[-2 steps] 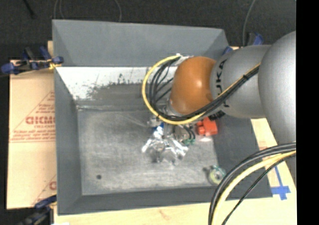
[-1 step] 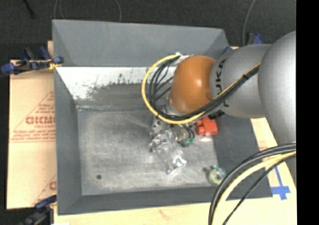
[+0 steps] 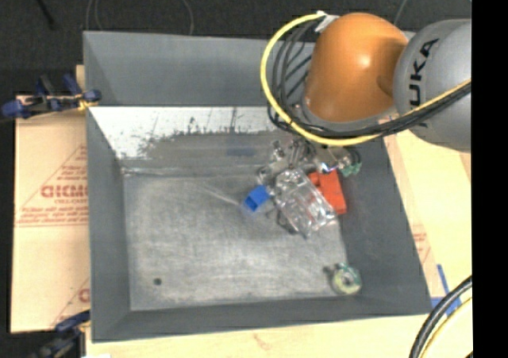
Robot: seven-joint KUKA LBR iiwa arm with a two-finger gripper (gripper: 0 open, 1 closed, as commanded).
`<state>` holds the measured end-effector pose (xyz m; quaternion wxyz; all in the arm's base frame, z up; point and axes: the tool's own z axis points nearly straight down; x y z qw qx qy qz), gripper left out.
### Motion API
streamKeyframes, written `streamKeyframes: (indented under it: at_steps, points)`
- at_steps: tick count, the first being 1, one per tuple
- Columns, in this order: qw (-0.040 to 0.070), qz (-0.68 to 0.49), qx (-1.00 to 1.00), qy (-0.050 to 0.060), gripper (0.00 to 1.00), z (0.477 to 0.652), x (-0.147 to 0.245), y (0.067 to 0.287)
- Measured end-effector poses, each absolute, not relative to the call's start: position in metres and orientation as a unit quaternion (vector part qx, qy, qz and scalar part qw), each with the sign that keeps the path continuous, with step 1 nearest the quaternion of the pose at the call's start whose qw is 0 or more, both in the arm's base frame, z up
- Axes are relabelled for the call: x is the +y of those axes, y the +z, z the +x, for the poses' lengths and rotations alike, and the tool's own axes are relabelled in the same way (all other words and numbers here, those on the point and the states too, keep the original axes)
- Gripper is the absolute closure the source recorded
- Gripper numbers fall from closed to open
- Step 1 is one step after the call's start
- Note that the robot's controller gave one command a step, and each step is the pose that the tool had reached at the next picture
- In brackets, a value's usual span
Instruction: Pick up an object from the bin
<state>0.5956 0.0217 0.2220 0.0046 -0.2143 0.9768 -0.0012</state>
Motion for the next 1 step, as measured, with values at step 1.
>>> streamKeyframes:
  at_steps: [1]
  points:
    - [0.007, -0.231, 0.973, -0.002, 1.00, 0.6526, 0.0218, 0.3075]
